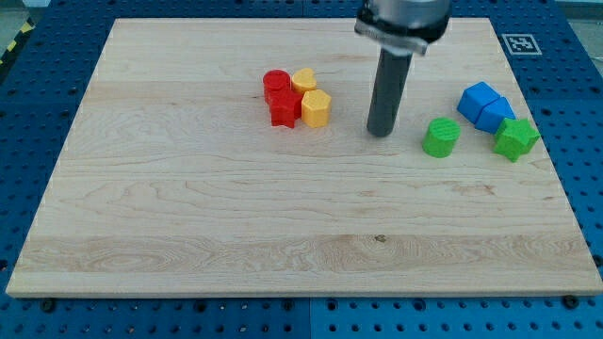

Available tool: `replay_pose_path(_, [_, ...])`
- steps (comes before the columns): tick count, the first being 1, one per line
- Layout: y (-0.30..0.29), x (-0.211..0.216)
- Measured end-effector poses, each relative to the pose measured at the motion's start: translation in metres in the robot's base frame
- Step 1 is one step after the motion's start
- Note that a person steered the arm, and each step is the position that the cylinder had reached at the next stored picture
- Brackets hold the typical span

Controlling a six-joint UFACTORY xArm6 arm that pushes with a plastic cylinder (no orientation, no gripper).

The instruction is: Place the green blocks close to the blue blocks

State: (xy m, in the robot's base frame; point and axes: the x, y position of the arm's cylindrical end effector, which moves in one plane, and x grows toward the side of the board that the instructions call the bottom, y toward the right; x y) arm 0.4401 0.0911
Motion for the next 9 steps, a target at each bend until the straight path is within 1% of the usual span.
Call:
replay_pose_path(1, [0.004, 0.036])
replay_pose_path(2, [0.049, 0.042])
replay_pose_path(3, [0.096, 0.017])
replay_pose_path(4, [0.115, -0.025])
replay_pose_path(5, [0.114, -0.017])
replay_pose_path(6, [0.105, 0.020])
replay_pose_path(7, [0.105, 0.065])
replay_pose_path(8, [0.156, 0.089])
replay_pose_path(9, [0.232, 0.086])
